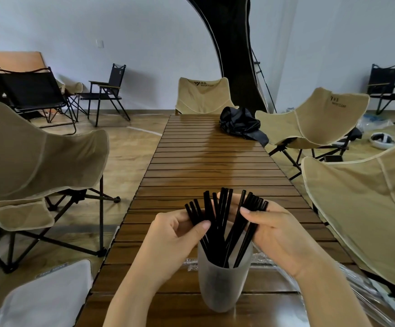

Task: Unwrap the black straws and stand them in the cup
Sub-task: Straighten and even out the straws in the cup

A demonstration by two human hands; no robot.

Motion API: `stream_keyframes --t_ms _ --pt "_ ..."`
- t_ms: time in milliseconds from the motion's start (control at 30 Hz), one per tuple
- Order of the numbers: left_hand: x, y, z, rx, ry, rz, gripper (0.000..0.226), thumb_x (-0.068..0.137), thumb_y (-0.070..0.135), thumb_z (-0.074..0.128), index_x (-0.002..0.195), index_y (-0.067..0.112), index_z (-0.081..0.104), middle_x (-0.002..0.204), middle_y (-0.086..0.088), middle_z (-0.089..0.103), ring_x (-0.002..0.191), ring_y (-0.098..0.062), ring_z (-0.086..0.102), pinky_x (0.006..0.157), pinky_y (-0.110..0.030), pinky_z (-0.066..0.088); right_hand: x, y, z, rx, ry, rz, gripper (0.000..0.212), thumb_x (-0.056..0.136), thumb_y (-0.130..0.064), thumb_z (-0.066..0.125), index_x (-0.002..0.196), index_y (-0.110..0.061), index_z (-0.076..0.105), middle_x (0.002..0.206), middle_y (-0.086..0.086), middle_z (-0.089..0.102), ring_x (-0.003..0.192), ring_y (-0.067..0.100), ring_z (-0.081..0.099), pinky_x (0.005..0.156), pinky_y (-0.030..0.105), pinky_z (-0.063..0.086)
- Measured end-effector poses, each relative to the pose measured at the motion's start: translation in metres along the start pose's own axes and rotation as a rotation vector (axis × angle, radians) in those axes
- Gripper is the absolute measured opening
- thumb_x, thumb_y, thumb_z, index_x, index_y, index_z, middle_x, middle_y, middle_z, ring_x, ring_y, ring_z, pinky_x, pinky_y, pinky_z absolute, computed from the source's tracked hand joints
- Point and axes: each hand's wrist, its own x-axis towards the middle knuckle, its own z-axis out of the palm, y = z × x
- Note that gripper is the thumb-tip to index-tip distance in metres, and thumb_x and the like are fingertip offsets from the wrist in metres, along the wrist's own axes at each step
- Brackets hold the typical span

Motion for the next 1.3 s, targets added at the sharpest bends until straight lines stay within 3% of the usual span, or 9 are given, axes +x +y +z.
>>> stream_keyframes --t_ms 233,433,567,700,867,1000,1133,1233,1300 --pt "0.000 -0.002 -0.001 0.052 0.023 -0.009 0.021 0.082 0.028 0.068 0.102 0.036 0.068 0.096 0.022 0.072 0.096 0.004 0.065 0.077 -0.008 0.049 -0.001 -0.004 -0.001 -0.255 0.069 -0.066 0.031 0.087 -0.019 0.062 0.117 -0.023 0.067 0.123 0.003 0.066 0.119 0.023 0.059 0.103 0.051 0.041" --pt "0.001 0.001 -0.009 0.098 0.121 0.042 0.025 0.079 0.036 0.067 0.104 0.034 0.069 0.098 0.018 0.072 0.100 -0.004 0.065 0.087 -0.032 0.053 -0.006 -0.022 -0.003 -0.424 0.283 -0.112 0.047 0.067 -0.038 0.070 0.114 -0.034 0.065 0.113 -0.010 0.069 0.108 0.011 0.064 0.100 0.044 0.046" --pt "-0.001 0.002 -0.008 0.104 0.066 0.011 0.036 0.069 0.051 0.065 0.101 0.035 0.069 0.096 0.017 0.072 0.096 -0.004 0.066 0.086 -0.033 0.054 -0.013 -0.027 -0.008 -0.603 0.231 0.029 0.063 0.060 -0.049 0.072 0.121 -0.038 0.058 0.112 -0.020 0.067 0.104 -0.002 0.062 0.100 0.033 0.047" --pt "-0.002 0.003 -0.008 0.092 0.073 0.011 0.033 0.066 0.045 0.071 0.096 0.032 0.072 0.092 0.015 0.073 0.093 -0.006 0.068 0.086 -0.036 0.055 -0.015 -0.026 -0.003 -0.731 0.075 0.207 0.074 0.065 -0.049 0.080 0.132 -0.038 0.049 0.126 -0.020 0.061 0.120 -0.001 0.053 0.108 0.040 0.040" --pt "-0.003 0.008 -0.012 0.075 0.116 0.036 0.042 0.054 0.048 0.079 0.094 0.040 0.070 0.092 0.018 0.073 0.090 -0.001 0.069 0.077 -0.022 0.058 -0.006 -0.020 0.020 -0.769 -0.051 0.160 0.057 0.067 -0.032 0.083 0.116 -0.048 0.058 0.115 -0.022 0.065 0.112 -0.001 0.058 0.099 0.036 0.045" --pt "-0.005 0.009 -0.015 0.083 0.164 0.057 0.048 0.047 0.052 0.079 0.093 0.044 0.068 0.093 0.020 0.072 0.089 -0.001 0.069 0.074 -0.018 0.057 0.002 -0.011 0.038 -0.822 -0.017 0.138 0.044 0.066 -0.025 0.083 0.104 -0.036 0.063 0.101 -0.012 0.069 0.098 0.003 0.063 0.088 0.032 0.053" --pt "-0.008 0.013 -0.023 0.153 0.249 0.118 0.039 0.050 0.054 0.077 0.088 0.046 0.069 0.086 0.023 0.072 0.086 0.006 0.066 0.072 -0.002 0.046 0.005 -0.009 0.049 -0.878 -0.012 0.135 0.051 0.064 -0.035 0.084 0.110 -0.035 0.061 0.104 -0.012 0.066 0.101 0.006 0.061 0.091 0.036 0.052" --pt "-0.009 0.016 -0.028 0.150 0.268 0.129 0.038 0.053 0.052 0.076 0.089 0.041 0.072 0.082 0.019 0.073 0.080 0.002 0.068 0.072 -0.006 0.049 0.006 -0.006 0.056 -0.925 0.026 0.132 0.063 0.059 -0.045 0.084 0.115 -0.043 0.057 0.107 -0.020 0.064 0.108 0.004 0.057 0.102 0.043 0.045" --pt "-0.010 0.017 -0.028 0.129 0.261 0.142 0.035 0.055 0.050 0.076 0.089 0.040 0.072 0.081 0.017 0.074 0.078 0.000 0.070 0.073 -0.011 0.053 0.008 -0.005 0.060 -1.030 0.038 0.081 0.065 0.060 -0.052 0.081 0.119 -0.044 0.055 0.112 -0.022 0.062 0.116 0.005 0.052 0.112 0.052 0.029"
